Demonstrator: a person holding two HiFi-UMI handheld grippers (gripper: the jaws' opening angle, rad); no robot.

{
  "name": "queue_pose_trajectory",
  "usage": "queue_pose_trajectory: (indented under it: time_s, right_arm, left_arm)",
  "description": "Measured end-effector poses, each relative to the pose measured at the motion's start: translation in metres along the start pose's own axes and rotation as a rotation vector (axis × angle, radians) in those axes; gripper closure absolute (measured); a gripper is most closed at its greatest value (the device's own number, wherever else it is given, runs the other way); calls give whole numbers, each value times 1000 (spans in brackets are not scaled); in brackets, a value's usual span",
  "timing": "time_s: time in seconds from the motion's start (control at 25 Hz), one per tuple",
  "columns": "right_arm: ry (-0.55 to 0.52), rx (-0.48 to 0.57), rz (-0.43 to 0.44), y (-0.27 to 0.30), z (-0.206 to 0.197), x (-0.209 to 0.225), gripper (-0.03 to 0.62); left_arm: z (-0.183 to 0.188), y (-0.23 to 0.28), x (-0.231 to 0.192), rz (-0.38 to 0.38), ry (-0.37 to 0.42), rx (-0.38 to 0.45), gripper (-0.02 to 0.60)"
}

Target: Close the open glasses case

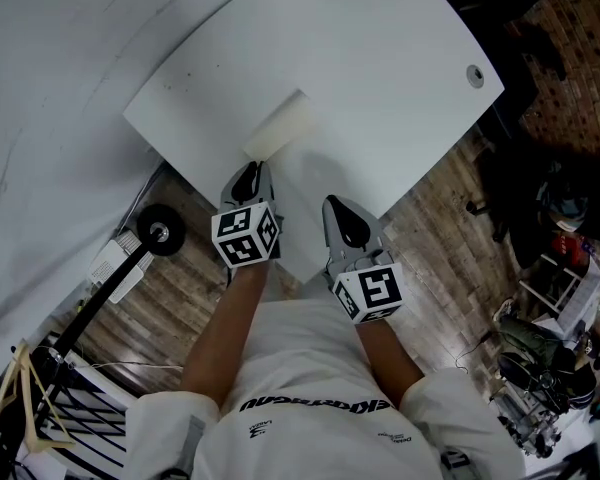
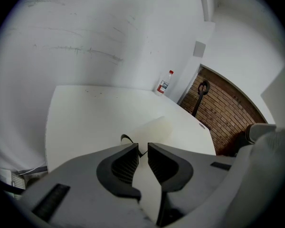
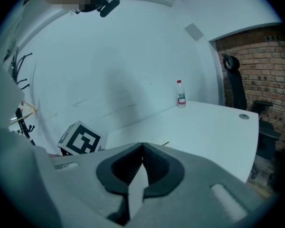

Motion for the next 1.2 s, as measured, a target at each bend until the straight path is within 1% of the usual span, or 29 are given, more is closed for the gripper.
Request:
queue_pose_trajectory:
  time_s: [0.28,0.68,1.04,1.2]
  right_arm:
    - [1,3,-6,-5,-2,2,595]
    - [0,13,-12,-14,0,4,595]
    - [-8,31,-13,-22,5,-1,595]
    - [8,53,-13,-27,11,-3,595]
  left_arm:
    - [-8,1,3,-1,23,-7,523]
    - [-9,-4,13,-9,45,1,523]
    - [-5,-16,15,-1,52,13,523]
    - [0,-24,17,-4,62,27,526]
Point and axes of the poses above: the fingertips, and each gripper's own axes: y forward along the fingers, x to its right, z out of its top, the point moved 1 cm from there along -y, backward along the fingers, and after that the axes turned 14 degrees about z, right-handed, at the moved point
